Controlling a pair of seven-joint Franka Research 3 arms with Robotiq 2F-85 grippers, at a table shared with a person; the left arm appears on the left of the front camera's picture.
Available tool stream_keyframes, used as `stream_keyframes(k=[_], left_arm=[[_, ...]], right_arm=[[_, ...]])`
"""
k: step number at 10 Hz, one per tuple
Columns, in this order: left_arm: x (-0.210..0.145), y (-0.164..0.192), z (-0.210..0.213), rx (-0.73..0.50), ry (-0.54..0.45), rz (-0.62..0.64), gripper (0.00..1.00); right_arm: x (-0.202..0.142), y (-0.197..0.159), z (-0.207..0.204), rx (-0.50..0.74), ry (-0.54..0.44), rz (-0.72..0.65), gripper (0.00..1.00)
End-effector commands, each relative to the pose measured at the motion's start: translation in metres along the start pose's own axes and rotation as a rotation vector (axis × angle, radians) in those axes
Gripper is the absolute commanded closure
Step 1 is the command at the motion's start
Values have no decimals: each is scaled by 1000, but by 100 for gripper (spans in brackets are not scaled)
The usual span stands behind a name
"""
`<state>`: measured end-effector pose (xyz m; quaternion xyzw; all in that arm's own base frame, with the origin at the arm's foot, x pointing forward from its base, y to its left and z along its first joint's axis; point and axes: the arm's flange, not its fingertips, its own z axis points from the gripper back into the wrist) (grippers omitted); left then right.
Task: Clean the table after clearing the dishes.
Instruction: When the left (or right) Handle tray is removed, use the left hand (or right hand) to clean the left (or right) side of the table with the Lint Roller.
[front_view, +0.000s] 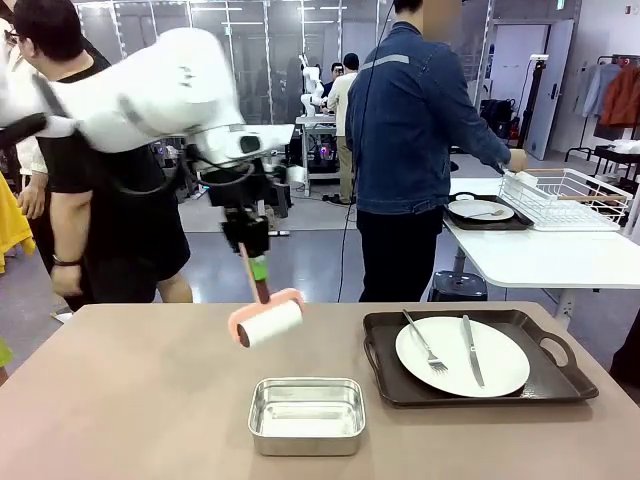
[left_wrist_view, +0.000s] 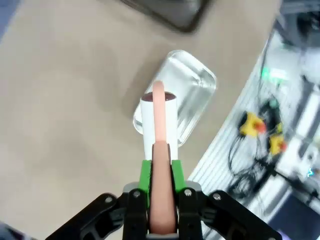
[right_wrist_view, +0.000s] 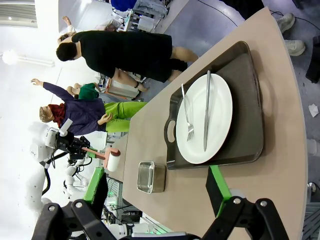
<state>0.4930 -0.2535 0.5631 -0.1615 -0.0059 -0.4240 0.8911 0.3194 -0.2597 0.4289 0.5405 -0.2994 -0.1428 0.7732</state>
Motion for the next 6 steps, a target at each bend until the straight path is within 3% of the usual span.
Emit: stream_keyframes(k=[1, 2, 4, 6], left_arm=[[-67, 12, -12, 113, -218, 286, 100], [-97, 28, -12, 114, -327, 390, 100], [-146, 63, -32, 50, -403, 561, 100], [-169, 86, -52, -12, -500, 606, 100]], right_arm=[[0, 2, 0, 11, -1, 13, 0], [0, 2, 0, 11, -1, 13, 0], [0, 2, 0, 11, -1, 13, 0], [0, 2, 0, 11, -1, 13, 0]])
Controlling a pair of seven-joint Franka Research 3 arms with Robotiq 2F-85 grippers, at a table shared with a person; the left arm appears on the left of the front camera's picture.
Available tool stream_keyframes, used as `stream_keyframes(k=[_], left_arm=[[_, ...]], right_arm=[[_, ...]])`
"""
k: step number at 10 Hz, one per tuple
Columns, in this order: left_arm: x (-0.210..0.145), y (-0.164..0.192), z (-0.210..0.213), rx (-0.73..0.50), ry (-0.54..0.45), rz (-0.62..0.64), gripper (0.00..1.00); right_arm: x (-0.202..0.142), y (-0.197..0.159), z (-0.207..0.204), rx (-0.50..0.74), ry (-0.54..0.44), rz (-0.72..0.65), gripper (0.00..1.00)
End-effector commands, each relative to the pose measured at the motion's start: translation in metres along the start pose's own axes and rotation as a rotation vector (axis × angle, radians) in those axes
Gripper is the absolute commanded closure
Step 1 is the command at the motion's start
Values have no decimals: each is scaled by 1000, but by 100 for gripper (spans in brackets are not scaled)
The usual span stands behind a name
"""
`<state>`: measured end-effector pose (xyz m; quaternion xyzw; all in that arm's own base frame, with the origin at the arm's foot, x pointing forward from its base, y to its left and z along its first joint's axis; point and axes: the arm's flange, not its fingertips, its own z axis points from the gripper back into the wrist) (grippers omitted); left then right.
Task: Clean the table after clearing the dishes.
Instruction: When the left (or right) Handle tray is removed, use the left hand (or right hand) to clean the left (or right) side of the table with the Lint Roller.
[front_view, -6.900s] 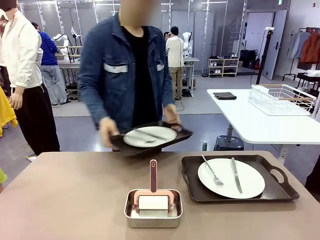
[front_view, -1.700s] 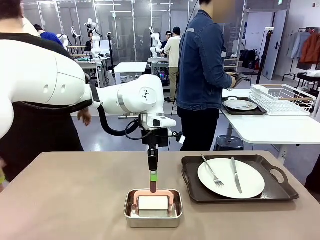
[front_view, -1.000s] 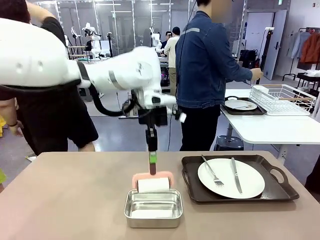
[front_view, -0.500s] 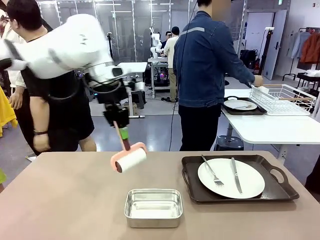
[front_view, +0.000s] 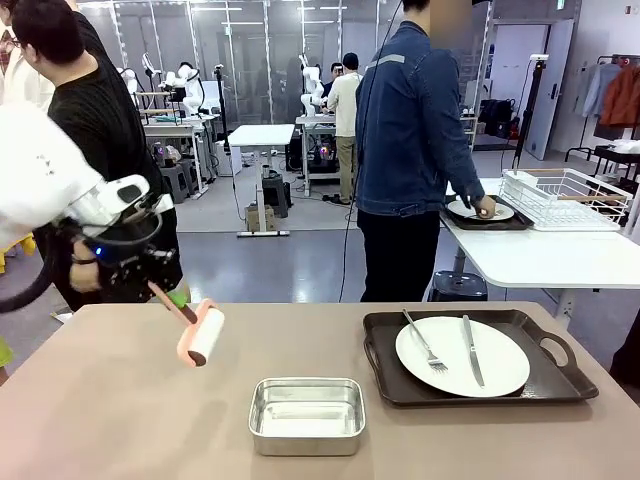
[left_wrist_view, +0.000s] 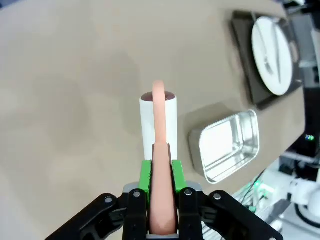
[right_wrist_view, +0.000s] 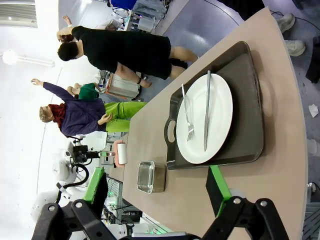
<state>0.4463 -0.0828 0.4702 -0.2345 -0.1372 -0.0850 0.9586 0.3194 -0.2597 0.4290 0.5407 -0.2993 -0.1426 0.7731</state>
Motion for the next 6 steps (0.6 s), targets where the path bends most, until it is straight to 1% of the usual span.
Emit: stream_keyframes(k=[1, 2, 6], left_arm=[[-7, 5, -15, -24, -100, -72, 100], [0, 0, 0, 0, 0, 0, 100], [0, 0, 0, 0, 0, 0, 100]], right_arm=[[0, 2, 0, 10, -1, 13, 0], [0, 2, 0, 10, -1, 13, 0], [0, 2, 0, 10, -1, 13, 0]])
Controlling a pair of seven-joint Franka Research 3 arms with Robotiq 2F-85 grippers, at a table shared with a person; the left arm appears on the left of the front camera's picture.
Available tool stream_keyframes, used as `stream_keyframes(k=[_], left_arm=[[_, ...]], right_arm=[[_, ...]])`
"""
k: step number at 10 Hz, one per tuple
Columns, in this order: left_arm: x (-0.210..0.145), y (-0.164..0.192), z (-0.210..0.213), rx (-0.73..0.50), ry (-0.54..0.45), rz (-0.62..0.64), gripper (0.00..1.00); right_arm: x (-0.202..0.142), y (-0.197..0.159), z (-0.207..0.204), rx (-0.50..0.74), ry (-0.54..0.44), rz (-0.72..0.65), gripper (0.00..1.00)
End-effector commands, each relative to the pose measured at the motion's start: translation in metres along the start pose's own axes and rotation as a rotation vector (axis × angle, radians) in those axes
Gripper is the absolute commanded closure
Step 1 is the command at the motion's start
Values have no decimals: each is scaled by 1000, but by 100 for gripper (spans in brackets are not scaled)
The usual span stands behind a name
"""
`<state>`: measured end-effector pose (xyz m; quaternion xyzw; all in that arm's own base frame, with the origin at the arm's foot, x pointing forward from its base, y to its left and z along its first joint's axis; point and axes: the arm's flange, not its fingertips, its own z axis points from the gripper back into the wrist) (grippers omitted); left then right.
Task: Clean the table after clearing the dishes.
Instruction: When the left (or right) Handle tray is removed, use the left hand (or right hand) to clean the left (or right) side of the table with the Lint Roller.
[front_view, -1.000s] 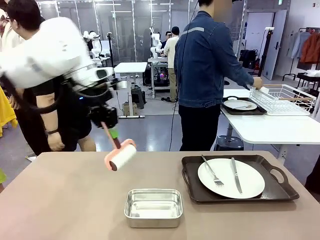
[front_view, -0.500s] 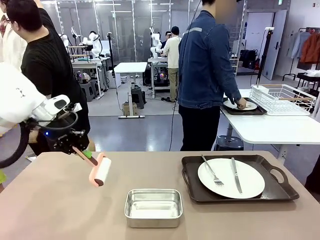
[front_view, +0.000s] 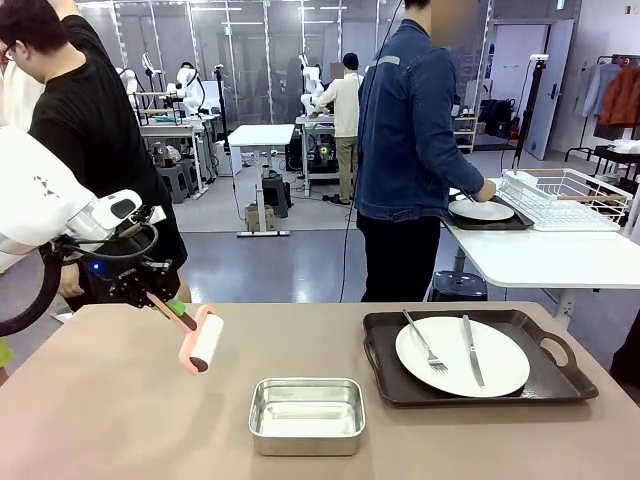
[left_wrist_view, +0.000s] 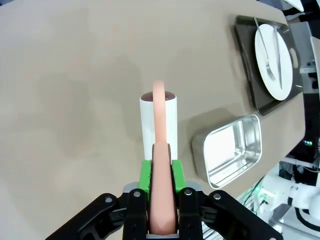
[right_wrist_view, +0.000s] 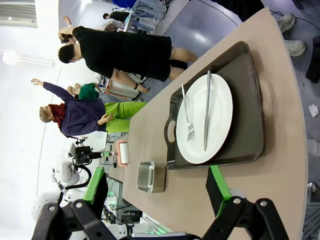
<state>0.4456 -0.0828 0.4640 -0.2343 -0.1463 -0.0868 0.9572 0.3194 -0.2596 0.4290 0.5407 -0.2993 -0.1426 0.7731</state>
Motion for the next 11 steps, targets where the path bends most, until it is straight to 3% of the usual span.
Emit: stream_keyframes(k=[1, 3, 7, 11], left_arm=[[-1, 1, -1, -1, -2, 2, 80], [14, 13, -33, -134, 40, 76, 80], [13, 47, -62, -233, 23, 127, 80], [8, 95, -88, -341, 77, 219, 80]], right_arm=[[0, 2, 0, 10, -1, 13, 0], [0, 2, 0, 10, -1, 13, 0], [0, 2, 0, 10, -1, 13, 0], [0, 2, 0, 10, -1, 13, 0]])
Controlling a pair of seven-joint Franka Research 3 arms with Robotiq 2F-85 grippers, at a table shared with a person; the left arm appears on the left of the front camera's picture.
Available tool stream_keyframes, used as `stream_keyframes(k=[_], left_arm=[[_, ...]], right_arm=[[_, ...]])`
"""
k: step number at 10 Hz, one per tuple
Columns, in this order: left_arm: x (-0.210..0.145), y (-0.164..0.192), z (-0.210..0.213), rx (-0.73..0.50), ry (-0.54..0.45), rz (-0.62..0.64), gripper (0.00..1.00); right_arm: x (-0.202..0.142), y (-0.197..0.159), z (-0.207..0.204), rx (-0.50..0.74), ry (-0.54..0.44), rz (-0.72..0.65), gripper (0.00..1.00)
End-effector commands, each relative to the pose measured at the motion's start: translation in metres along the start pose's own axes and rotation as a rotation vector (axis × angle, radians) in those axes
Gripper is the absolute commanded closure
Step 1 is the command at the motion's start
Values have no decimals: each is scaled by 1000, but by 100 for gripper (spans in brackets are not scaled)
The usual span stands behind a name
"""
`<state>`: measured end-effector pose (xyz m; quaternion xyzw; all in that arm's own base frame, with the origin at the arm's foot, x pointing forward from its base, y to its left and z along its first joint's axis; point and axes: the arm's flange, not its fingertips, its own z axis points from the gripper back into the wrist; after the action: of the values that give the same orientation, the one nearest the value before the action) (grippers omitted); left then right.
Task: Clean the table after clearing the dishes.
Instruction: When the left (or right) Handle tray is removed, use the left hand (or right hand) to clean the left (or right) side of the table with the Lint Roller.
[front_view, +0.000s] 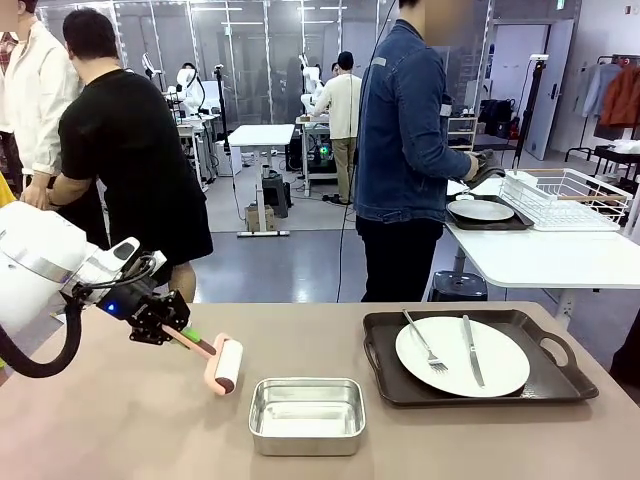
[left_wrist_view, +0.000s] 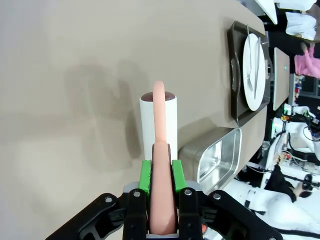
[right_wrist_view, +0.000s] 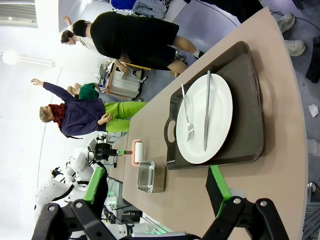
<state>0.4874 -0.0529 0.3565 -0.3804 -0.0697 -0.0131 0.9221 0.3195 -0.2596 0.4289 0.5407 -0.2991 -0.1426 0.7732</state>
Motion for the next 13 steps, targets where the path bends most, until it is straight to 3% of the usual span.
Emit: stream_keyframes(k=[1, 6, 10, 13], left_arm=[[10, 28, 4, -50, 18, 9, 80], [4, 85, 40, 12, 59, -40, 80], [-10, 129, 104, 65, 46, -27, 80], [-29, 146, 149, 190, 46, -31, 80]], right_arm=[[0, 2, 0, 10, -2, 13, 0], [0, 2, 0, 10, -2, 13, 0], [0, 2, 0, 10, -2, 13, 0], [0, 2, 0, 10, -2, 13, 0]])
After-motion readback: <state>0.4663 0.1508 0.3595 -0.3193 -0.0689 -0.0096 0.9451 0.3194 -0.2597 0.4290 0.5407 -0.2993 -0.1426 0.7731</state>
